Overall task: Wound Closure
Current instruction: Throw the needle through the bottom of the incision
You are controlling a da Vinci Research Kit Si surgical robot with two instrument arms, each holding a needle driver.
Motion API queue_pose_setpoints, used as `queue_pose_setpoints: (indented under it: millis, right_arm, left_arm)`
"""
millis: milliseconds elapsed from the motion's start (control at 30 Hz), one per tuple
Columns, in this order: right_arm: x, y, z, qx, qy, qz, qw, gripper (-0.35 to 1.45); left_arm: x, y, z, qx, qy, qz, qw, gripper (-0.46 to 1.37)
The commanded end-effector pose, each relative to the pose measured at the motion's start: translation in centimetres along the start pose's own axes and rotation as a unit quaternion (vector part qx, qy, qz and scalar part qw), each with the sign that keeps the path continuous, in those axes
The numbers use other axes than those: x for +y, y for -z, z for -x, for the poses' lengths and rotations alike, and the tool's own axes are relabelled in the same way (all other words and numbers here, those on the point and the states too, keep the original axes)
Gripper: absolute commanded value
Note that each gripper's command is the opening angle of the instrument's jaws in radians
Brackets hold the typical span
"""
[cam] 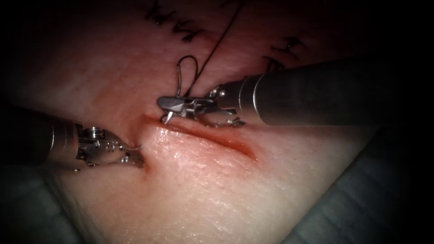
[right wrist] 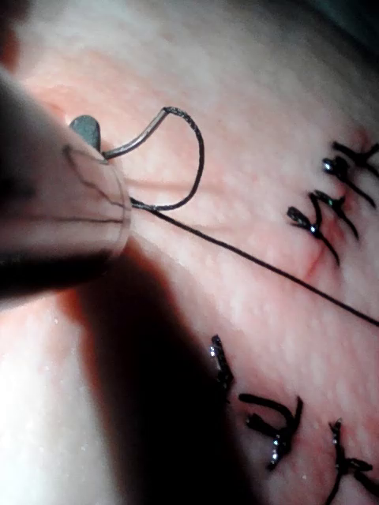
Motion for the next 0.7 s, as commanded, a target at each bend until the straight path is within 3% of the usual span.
queue_pose_setpoints:
  millis: [33, 700]
  right_arm:
    - [0.02, -0.03, 0.01, -0.002, 0.001, 0.002, 1.0, -0.35]
    - [0.06, -0.1, 0.12, -0.017, -0.008, 0.004, 1.0, -0.35]
  left_arm:
    - [0.0, 0.0, 0.0, 0.001, 0.001, 0.004, 1.0, -0.29]
    - [-0.01, 0.0, -0.01, 0.006, -0.004, 0.007, 1.0, -0.3]
